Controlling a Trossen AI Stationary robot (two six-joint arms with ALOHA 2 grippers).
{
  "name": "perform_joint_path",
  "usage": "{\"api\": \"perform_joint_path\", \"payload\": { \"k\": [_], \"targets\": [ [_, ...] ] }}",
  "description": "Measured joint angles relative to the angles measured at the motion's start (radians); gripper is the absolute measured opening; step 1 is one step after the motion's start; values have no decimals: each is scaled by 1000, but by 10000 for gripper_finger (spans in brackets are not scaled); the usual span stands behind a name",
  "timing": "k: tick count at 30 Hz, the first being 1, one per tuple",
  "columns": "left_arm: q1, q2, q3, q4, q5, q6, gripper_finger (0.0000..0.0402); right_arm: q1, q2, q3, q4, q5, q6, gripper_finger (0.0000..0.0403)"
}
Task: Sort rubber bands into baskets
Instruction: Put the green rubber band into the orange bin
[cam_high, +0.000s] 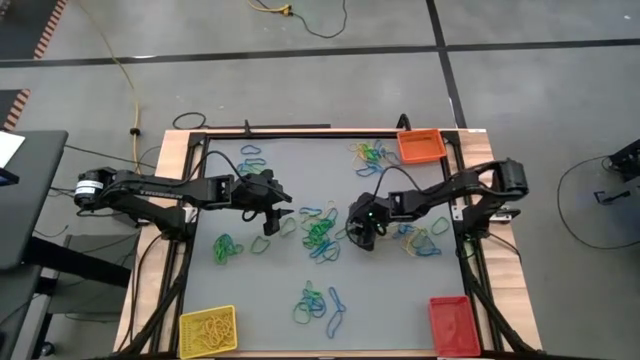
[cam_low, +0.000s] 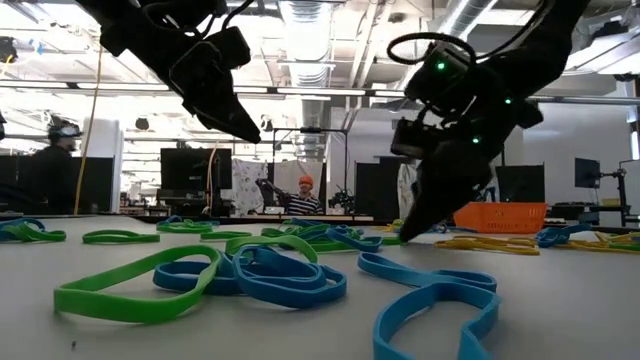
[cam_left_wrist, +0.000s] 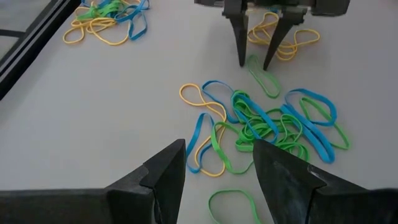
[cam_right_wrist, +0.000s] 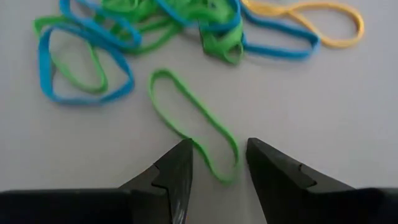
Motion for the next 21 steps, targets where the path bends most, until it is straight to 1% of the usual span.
{"api": "perform_joint_path", "payload": {
  "k": [3, 5, 7, 10, 11, 15, 21],
  "targets": [
    [0, 0, 0, -1, 0, 0, 178, -4, 34, 28, -9, 3, -13, 171],
    [0, 0, 0, -1, 0, 0, 178, 2, 35, 38, -15, 3, -30, 146],
    [0, 0, 0, -1, 0, 0, 178, 13, 27, 49, -35, 2, -62, 105],
    [0, 0, 0, -1, 0, 0, 178, 28, 7, 66, -92, -20, -98, 30],
    [0, 0, 0, -1, 0, 0, 178, 34, -2, 71, -110, -27, -108, 21],
    [0, 0, 0, 0, 0, 0, 178, 64, -45, 95, -200, -15, -121, 22],
    [0, 0, 0, -1, 0, 0, 178, 94, -164, 148, -324, 123, -163, 21]
  ]
}}
